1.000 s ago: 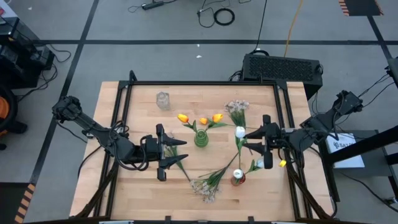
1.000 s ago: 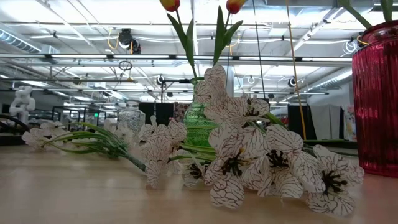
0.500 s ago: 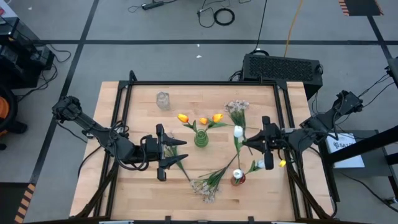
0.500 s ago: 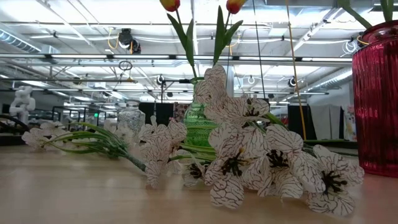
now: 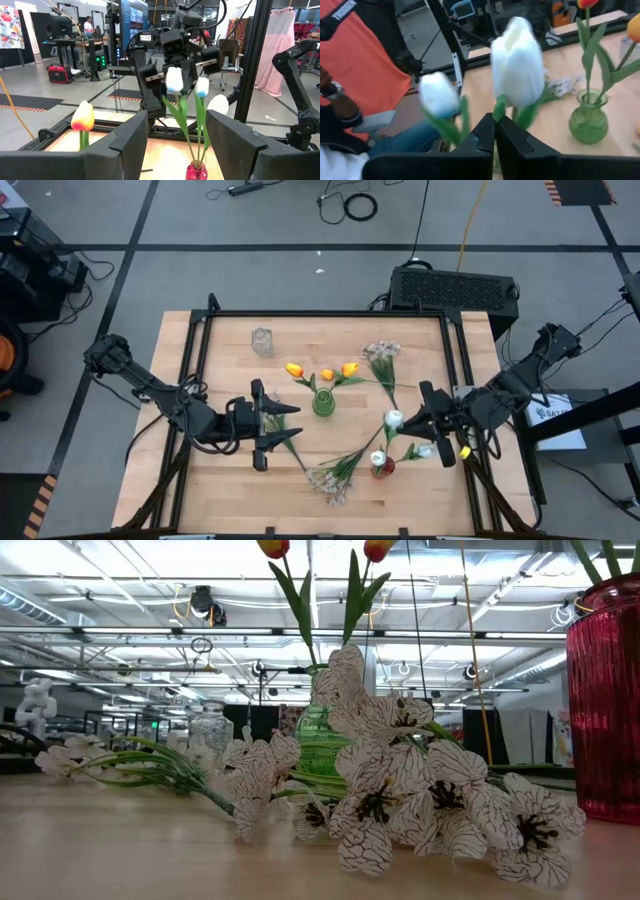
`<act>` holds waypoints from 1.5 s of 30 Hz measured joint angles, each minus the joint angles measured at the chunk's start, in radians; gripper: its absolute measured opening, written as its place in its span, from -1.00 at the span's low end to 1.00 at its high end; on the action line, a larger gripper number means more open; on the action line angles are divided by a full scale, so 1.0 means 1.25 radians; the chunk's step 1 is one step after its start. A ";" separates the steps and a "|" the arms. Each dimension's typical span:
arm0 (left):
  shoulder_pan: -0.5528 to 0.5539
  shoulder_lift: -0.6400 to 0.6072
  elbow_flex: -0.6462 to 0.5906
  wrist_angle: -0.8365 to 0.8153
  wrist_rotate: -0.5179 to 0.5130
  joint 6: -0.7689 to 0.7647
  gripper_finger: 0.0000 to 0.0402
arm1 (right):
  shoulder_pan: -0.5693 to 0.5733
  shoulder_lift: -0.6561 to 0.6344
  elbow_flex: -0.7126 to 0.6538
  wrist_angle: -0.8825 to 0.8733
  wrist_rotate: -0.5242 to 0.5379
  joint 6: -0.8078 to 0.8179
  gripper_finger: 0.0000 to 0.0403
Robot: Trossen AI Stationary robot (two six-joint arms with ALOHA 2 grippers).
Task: Sort flowers into vase by color
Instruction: Put the white tulip into the red vase, then put the yellow tulip into the green vase
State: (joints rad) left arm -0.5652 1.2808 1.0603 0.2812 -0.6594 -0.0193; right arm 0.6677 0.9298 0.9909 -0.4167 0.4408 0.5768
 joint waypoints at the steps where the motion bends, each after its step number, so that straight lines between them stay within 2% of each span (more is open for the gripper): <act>1: 0.000 0.000 0.000 0.000 0.000 0.000 0.03 | 0.003 0.000 0.000 -0.003 -0.001 0.008 -0.97; 17: 0.000 0.000 0.000 0.000 0.000 0.000 0.03 | 0.004 0.037 0.000 -0.071 -0.002 0.038 -0.97; 21: 0.000 0.000 0.000 -0.001 0.000 0.000 0.03 | 0.003 0.054 0.000 -0.061 -0.002 0.043 -0.91; 26: 0.000 0.000 0.000 -0.003 0.000 0.000 0.03 | 0.003 0.044 0.000 -0.066 -0.001 0.067 -0.66; 37: 0.000 0.000 0.000 -0.003 0.000 0.000 0.03 | -0.001 -0.070 0.001 -0.051 0.050 0.029 0.00; 41: 0.000 0.000 0.000 -0.003 0.000 0.002 0.03 | -0.011 -0.089 0.001 -0.056 0.053 0.007 0.15; 45: 0.000 0.000 0.000 -0.003 0.000 0.007 0.03 | -0.011 -0.107 0.001 -0.014 0.121 -0.068 0.20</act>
State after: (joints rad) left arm -0.5652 1.2808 1.0607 0.2779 -0.6596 -0.0109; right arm 0.6537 0.7955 0.9916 -0.4343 0.5923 0.4924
